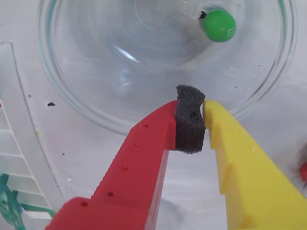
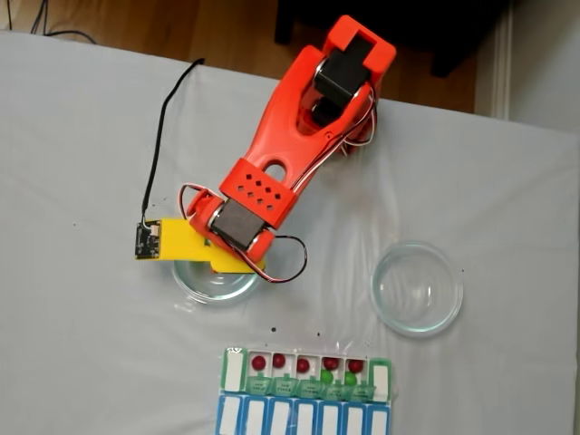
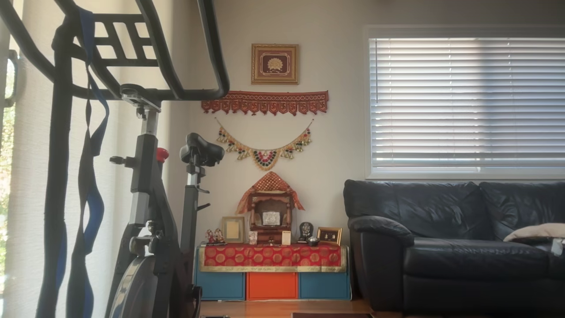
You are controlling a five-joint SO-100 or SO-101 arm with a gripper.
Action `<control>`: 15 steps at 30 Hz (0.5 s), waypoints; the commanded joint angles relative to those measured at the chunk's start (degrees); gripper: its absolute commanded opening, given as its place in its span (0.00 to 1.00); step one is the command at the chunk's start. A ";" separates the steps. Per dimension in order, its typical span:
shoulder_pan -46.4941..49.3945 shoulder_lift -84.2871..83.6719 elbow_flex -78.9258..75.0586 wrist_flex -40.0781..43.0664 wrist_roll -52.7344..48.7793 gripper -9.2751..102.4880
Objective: Sort medicines into box.
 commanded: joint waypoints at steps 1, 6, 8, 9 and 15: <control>0.70 2.90 -0.44 -1.49 -1.85 0.09; 1.76 5.62 3.52 -5.98 -1.58 0.09; 2.46 5.10 3.25 -6.06 -2.99 0.09; 2.90 4.92 3.25 -5.98 -3.69 0.09; 3.96 5.45 4.04 -7.03 -7.12 0.11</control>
